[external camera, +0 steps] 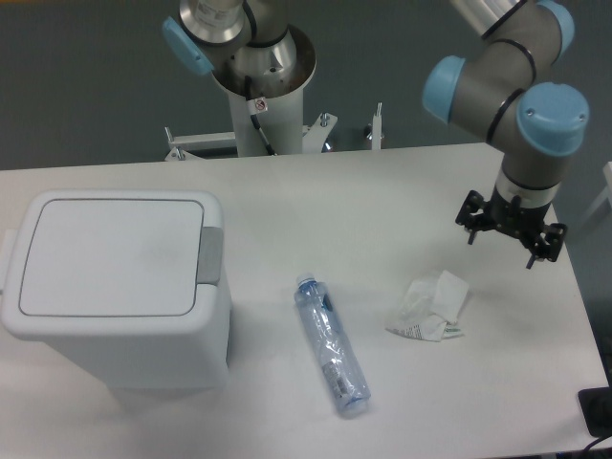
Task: Open the trash can
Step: 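Move the open gripper across the table toward the trash can lid edge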
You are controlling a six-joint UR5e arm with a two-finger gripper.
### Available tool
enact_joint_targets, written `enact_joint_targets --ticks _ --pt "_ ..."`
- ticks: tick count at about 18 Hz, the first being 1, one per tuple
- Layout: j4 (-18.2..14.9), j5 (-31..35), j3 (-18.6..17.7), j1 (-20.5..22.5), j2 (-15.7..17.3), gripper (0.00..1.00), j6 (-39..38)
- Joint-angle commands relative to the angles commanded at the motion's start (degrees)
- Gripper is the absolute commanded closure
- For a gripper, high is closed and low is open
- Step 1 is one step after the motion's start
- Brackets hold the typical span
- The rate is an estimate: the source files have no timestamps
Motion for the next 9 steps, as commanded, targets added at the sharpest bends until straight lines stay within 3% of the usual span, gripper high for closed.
enact_joint_targets --ticks 2,9 --pt "0.17 -3.23 0.09 -0.79 0.09 0.00 -6.12" --pt "-0.26 -10.36 0.09 -2.72 1.58 0.00 -16.34"
